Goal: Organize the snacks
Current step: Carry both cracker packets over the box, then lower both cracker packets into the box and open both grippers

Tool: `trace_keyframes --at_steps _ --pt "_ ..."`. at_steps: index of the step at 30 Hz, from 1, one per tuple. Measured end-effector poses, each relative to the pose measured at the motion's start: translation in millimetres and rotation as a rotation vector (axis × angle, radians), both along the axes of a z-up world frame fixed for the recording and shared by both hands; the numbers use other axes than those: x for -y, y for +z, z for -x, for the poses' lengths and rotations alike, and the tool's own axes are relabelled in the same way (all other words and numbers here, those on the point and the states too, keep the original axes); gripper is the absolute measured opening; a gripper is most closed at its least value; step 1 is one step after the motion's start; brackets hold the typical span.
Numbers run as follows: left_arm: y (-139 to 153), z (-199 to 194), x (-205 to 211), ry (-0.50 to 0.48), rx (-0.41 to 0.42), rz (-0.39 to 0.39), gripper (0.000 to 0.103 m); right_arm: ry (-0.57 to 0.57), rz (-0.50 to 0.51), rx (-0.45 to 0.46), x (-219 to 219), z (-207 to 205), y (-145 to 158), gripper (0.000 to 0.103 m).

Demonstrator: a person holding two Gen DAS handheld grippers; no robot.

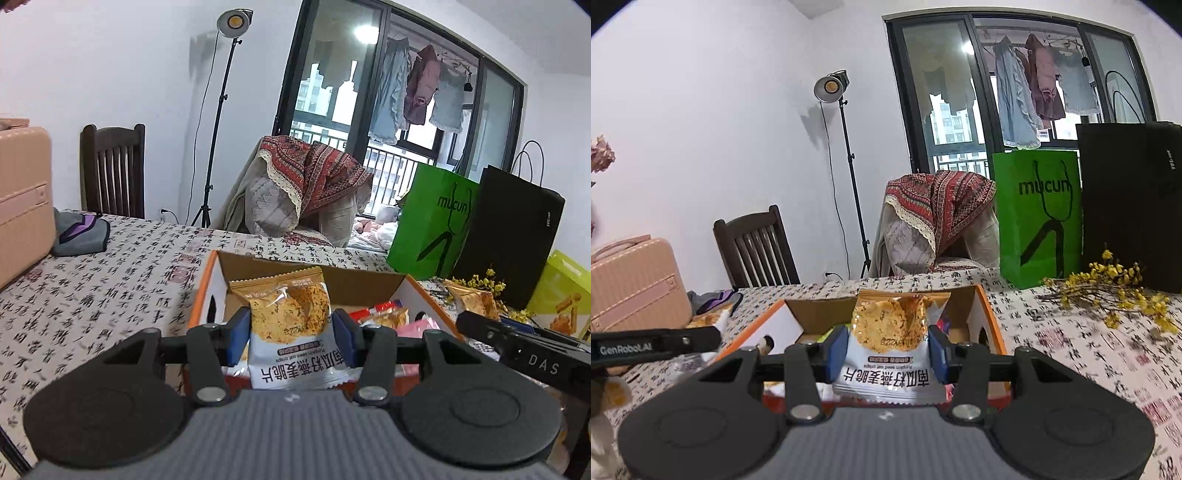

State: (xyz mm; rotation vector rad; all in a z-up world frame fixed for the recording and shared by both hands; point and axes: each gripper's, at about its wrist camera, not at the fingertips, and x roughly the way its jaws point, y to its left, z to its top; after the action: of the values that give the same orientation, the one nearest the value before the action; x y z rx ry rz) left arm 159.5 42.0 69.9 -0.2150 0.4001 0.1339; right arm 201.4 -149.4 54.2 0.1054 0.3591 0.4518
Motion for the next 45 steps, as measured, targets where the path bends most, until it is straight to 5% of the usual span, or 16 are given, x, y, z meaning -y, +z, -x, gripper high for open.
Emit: trace_keyframes --at_steps 10,22,26,29,31,45 --pt "-8 -58 -2 0.043 0.004 -0.001 0.049 -0.01 -0.008 -0.012 -29 -53 -2 0.045" --pt "-45 -77 -13 0.078 0.014 -0.031 0.05 0.004 -0.036 -0.04 -29 -78 -39 0.045" --pt "-47 -75 -12 0.077 0.026 -0.04 0.061 -0.017 -0.011 -0.039 -29 -78 -42 0.048" --pt "-47 -71 -12 0.098 0.045 -0.038 0.093 -0.025 -0.03 -0.047 -23 -78 -42 0.083" --pt "-45 -67 -13 0.126 0.073 -0.035 0.103 -0.037 -0.046 -0.042 -19 -78 -41 0.097" --pt "-25 -58 -13 0.135 0.091 -0.02 0.103 -0.05 -0.041 -0.008 -14 -73 -30 0.103"
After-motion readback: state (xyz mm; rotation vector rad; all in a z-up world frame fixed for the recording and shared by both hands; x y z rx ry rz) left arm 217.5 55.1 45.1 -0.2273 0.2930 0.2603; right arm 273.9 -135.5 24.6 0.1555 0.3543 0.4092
